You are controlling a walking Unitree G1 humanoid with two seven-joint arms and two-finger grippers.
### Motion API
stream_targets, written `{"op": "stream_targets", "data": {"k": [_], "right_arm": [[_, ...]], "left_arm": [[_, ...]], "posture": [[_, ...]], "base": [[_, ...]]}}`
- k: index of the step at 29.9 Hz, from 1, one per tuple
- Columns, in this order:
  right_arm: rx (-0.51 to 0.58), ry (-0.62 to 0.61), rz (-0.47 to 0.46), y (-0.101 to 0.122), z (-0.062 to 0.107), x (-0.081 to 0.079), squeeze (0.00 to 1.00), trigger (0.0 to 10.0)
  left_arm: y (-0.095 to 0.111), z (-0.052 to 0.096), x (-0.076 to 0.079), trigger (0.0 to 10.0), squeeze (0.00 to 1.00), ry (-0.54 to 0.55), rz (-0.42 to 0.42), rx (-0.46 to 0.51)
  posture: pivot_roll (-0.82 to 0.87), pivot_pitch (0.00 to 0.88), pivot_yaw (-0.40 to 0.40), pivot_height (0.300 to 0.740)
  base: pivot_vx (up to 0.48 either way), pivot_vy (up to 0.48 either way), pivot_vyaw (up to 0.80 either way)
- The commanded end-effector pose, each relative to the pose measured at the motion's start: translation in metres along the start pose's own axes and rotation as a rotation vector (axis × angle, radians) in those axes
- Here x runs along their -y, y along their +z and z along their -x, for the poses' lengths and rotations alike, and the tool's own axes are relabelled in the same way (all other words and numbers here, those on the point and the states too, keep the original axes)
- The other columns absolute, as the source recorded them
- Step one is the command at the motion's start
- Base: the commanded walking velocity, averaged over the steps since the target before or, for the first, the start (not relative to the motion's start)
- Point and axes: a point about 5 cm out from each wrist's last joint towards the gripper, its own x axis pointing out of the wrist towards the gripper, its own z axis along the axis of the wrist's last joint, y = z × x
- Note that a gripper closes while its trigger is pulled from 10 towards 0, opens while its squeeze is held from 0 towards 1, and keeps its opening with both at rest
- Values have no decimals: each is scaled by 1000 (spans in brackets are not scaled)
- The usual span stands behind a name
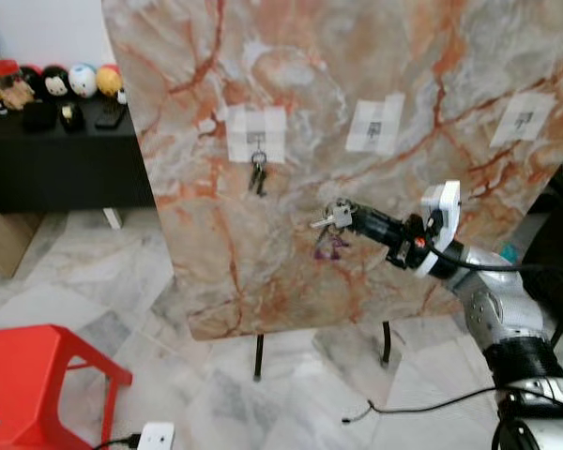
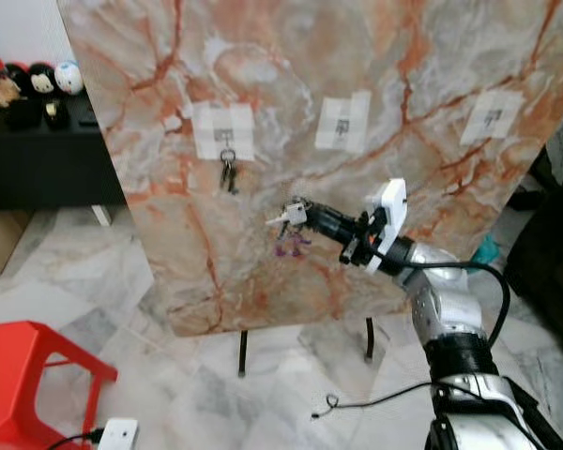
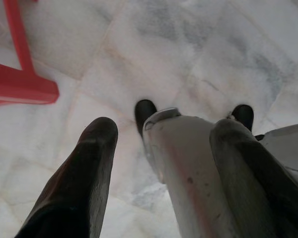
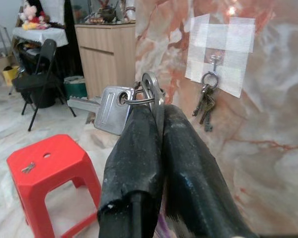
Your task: Hang keys on a hook
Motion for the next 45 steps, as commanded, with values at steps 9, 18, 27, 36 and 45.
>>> {"op": "stream_targets", "data": {"k": [9, 18, 27, 36, 45], "right_arm": [[9, 2, 36, 5, -3, -1, 0, 10000], [16, -47, 50, 7, -2, 3, 0, 10000], [35, -109, 60, 10, -5, 7, 0, 10000], [65, -178, 97, 20, -9, 13, 0, 10000], [92, -232, 154, 31, -20, 15, 0, 10000]], "left_arm": [[-6, 1, 1, 10000, 0, -3, -13, -18], [-5, 1, -1, 10000, 0, 8, 9, -8], [-4, 1, -4, 10000, 0, 11, 18, -8], [-1, 0, -2, 10000, 0, 6, 18, -3], [-2, 1, -3, 10000, 0, 5, 18, -6]], "posture": [[19, 0, -57, 740], [19, 0, -57, 740], [20, 0, -52, 740], [15, 0, -51, 740], [13, 0, -53, 740]], "base": [[0, -369, 0], [0, -76, 0], [0, 0, 0], [0, 0, 0], [0, 0, 0]]}}
